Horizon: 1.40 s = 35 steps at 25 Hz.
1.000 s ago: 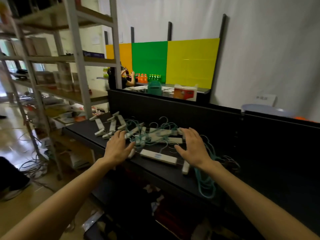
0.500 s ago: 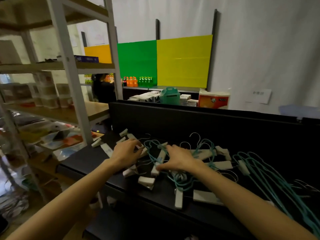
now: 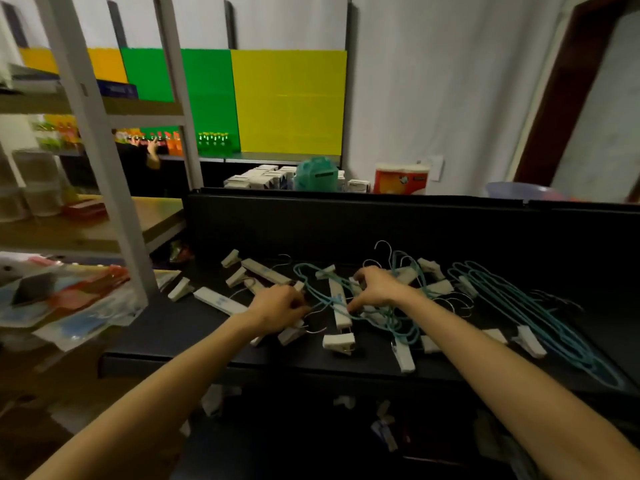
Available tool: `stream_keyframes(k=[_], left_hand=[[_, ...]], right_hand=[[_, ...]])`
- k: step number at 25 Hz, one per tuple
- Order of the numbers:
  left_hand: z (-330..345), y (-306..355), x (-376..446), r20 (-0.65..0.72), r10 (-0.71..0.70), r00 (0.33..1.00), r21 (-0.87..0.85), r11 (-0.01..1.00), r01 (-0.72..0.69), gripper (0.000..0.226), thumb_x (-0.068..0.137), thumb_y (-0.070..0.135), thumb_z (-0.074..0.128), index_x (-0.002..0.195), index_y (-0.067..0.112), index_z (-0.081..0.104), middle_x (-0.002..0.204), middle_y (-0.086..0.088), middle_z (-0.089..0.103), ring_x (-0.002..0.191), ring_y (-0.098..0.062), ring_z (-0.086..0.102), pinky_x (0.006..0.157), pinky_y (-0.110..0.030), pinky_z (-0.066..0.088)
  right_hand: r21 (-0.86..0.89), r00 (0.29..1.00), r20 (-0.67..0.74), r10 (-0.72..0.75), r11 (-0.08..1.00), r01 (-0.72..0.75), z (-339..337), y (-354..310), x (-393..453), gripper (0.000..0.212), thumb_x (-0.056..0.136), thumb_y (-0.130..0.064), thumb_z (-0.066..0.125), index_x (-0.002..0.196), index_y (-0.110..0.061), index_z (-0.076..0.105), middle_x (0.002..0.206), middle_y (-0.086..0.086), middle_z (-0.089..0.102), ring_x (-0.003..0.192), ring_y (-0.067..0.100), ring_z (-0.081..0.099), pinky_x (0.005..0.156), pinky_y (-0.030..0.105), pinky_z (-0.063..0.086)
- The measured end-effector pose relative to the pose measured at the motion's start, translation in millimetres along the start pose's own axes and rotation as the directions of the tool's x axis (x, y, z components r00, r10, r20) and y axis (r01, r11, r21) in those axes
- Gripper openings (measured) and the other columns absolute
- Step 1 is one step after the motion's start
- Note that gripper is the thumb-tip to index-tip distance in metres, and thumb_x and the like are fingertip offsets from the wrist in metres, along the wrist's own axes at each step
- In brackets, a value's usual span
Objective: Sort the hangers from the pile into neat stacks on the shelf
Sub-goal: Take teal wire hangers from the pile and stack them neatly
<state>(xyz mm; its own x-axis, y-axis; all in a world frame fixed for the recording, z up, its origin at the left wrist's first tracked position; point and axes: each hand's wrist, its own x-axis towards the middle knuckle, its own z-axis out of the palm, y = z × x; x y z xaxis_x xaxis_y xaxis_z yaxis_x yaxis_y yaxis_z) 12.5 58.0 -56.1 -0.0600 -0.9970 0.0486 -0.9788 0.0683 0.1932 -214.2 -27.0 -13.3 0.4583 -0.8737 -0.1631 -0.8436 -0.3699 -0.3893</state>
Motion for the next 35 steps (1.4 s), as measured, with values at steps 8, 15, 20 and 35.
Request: stream_keyframes(k=[8,15,20,35], left_hand=[[-25,-4,19,-0.035,0.002,0.999,-0.374,0.927,-0.015,0.026,0.098,0.040,0.060,0.085,0.020,0.070,0.082,-0.006,0.070,0.070,-0.022,0.065,0.064,-0.039,0.053],[-69,11,43,-0.049,-0.250,0.967,-0.890,0.450,0.071,0.020,0.101,0.019,0.058,0.099,0.002,0.069,0.093,-0.013,0.075,0.082,-0.022,0.072,0.071,-0.034,0.058],[-97,-2,44,-0.050,-0.269,0.962,-0.947,0.320,0.040,0.013,0.099,0.012,0.055,0.092,0.007,0.064,0.089,-0.008,0.079,0.086,-0.022,0.074,0.073,-0.032,0.056],[-68,27,57,-0.169,-0.119,0.978,-0.980,0.125,-0.154,0.015,0.103,0.019,0.054,0.091,0.011,0.060,0.106,-0.008,0.077,0.092,-0.017,0.074,0.071,-0.031,0.058]], right_hand=[[0.153,0.996,-0.085,-0.016,0.988,0.029,5,25,-6,0.091,0.077,-0.037,0.084,0.151,-0.016,0.036,0.150,0.009,0.046,0.132,0.026,0.051,0.103,0.037,0.049],[0.409,0.984,-0.178,-0.007,0.909,0.081,-6,30,11,0.091,0.078,-0.035,0.084,0.152,-0.014,0.036,0.145,0.009,0.048,0.125,0.025,0.054,0.094,0.032,0.052],[0.641,0.966,-0.259,0.003,0.749,0.169,-6,25,24,0.081,0.082,-0.034,0.080,0.150,-0.017,0.040,0.139,0.004,0.054,0.113,0.018,0.060,0.087,0.031,0.054],[0.783,0.842,-0.514,0.166,0.491,0.381,-19,30,-49,0.032,0.105,-0.042,0.042,0.120,-0.021,0.060,0.116,0.005,0.070,0.079,0.027,0.071,0.057,0.033,0.056]])
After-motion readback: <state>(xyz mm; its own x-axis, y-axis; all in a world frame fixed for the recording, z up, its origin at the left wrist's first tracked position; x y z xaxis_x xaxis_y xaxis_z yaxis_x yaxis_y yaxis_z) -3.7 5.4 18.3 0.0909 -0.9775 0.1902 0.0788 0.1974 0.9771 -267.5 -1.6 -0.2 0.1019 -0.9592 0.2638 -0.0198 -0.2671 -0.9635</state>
